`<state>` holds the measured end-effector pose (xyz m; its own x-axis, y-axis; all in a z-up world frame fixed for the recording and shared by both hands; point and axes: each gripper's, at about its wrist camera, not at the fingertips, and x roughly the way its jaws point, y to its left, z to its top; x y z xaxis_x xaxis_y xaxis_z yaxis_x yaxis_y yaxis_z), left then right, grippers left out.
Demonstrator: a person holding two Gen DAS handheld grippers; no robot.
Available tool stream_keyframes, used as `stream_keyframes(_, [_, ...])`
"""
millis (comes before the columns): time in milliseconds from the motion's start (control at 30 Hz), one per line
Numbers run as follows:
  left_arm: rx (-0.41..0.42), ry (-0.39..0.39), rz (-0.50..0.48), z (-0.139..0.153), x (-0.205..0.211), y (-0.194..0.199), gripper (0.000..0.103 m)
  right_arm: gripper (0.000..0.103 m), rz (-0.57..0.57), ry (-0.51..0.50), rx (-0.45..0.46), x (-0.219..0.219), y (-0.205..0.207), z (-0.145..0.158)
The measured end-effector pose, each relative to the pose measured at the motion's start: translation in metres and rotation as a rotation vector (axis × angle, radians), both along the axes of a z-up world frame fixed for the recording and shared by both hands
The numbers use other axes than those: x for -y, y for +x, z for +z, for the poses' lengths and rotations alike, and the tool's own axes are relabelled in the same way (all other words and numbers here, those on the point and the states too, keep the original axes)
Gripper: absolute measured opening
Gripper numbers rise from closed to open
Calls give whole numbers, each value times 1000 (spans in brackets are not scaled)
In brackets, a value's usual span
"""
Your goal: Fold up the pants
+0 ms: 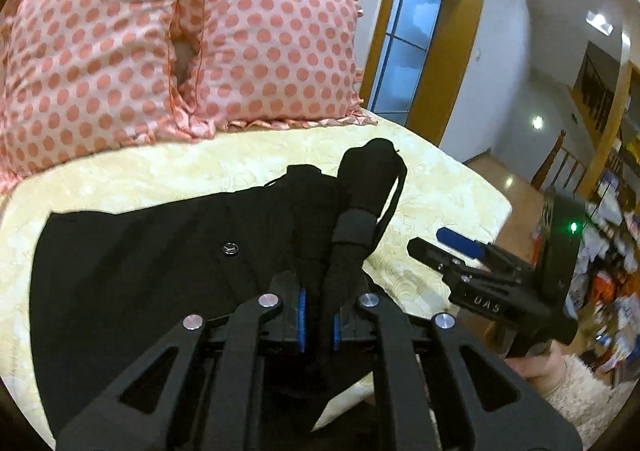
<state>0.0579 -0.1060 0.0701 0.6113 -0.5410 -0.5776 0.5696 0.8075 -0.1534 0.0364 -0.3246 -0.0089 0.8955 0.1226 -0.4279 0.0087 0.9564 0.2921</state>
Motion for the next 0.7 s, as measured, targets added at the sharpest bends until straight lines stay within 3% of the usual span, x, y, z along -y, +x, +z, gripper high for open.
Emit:
stream_keyframes(67, [-21,43,-20,-12,11,1,9,72,-6,-3,1,1,-2,0])
stream_keyframes(233, [-82,-12,12,-31,12,0,9,72,-28,-13,11,4,-5,4])
stream_keyframes(333, [-78,23,-22,-42,22,-7,9,72,-33,-19,22,5,-6,9])
stream_keyframes(433, [-51,22,-62,-38,18,-17,19,72,-32,-25,57,5,-10,19])
stream_keyframes(467, [-47,20,-84,-36,15,-20,30,72,-29,-30,72,4,-11,24])
stream_keyframes(567, [15,-26,-107,-19,-8,-40,95,72,-4,-35,112,1,-14,38])
stream_keyframes(700, [72,-141,-42,4,-56,-44,101,72,70,-20,161,-12,-14,54])
